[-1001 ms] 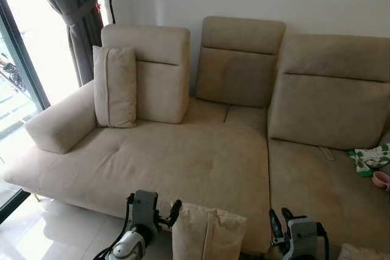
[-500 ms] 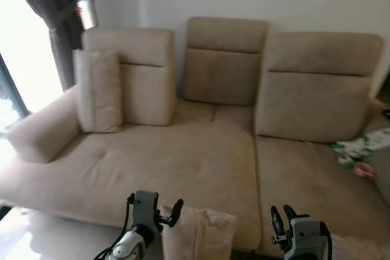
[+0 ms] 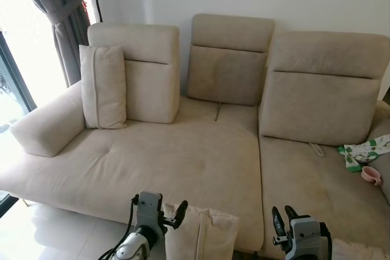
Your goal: Move the pillow to the sofa from floor
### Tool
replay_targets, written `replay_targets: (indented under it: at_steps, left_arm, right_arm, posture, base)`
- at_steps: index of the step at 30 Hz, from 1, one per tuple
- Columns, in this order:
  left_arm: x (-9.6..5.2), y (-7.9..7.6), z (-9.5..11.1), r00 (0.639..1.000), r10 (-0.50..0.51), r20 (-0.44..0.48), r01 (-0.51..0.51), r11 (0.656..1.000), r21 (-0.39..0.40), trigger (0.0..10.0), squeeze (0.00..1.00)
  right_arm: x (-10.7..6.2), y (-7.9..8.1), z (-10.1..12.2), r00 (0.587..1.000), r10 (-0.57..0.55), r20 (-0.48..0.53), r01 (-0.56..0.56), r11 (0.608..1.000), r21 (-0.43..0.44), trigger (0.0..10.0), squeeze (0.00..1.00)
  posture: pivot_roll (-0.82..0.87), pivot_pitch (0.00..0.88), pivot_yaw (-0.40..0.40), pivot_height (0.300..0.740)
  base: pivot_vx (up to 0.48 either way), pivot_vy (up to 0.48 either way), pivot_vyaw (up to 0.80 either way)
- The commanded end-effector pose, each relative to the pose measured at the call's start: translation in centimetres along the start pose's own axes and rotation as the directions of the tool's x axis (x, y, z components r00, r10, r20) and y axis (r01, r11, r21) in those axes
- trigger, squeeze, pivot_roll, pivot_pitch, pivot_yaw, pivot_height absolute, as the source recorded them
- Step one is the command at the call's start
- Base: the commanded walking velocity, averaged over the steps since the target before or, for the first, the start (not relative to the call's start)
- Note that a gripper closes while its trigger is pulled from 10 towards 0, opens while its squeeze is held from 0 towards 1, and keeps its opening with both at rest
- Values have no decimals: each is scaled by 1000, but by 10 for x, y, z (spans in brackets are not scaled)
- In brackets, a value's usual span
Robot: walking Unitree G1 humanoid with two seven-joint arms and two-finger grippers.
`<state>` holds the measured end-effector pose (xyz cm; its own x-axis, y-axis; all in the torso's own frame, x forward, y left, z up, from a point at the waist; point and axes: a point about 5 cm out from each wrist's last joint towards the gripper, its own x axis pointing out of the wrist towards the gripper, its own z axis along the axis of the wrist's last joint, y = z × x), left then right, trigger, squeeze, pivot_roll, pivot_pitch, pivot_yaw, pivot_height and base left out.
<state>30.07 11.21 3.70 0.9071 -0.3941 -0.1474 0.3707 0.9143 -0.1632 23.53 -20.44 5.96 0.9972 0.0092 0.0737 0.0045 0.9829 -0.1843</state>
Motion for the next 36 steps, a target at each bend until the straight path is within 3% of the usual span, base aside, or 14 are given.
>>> replay_targets:
  at_steps: [1,9,12,13,17,19,26,31,36]
  left_arm:
    - [-3,3,0,1000,7,14,-7,1000,1,10000,0]
    - [-3,4,2,1000,9,27,-8,1000,-10,10000,0]
    - [-2,4,14,995,10,98,-11,1000,11,10000,0]
    - [-3,3,25,987,14,159,-17,1000,17,10000,0]
    - [-8,3,42,969,23,245,-29,999,24,10000,0]
    - [-18,2,52,954,37,297,-48,998,32,10000,0]
    - [-57,9,53,950,73,304,-92,995,47,10000,0]
    - [-66,11,49,954,110,280,-130,990,53,10000,0]
    - [-74,3,46,963,101,250,-129,987,97,10000,0]
  right_arm:
    - [0,3,0,1000,10,3,-10,1000,-8,10000,0]
    - [2,4,2,1000,18,21,-17,1000,-22,10000,0]
    - [5,5,17,995,34,97,-28,997,-67,10000,0]
    - [6,6,28,988,53,143,-41,995,-85,10000,0]
    - [7,6,42,979,81,187,-64,993,-98,10000,0]
    - [4,4,46,976,105,188,-88,991,-98,10000,0]
    - [-19,-12,34,987,136,85,-126,985,-117,10000,0]
    - [-24,-12,28,990,132,45,-127,987,-97,10000,0]
    - [-28,-7,29,990,138,41,-133,986,-105,10000,0]
  posture:
    - [85,0,43,740]
    - [85,0,44,740]
    - [83,0,47,740]
    - [84,0,46,740]
    - [88,0,46,740]
    - [91,0,46,740]
    - [123,0,40,740]
    - [133,0,43,740]
    - [139,0,43,740]
  base:
    - [0,0,0]
    - [0,0,0]
    - [0,0,0]
    - [0,0,0]
    - [0,0,0]
    - [0,0,0]
    - [0,0,0]
    - [0,0,0]
    - [0,0,0]
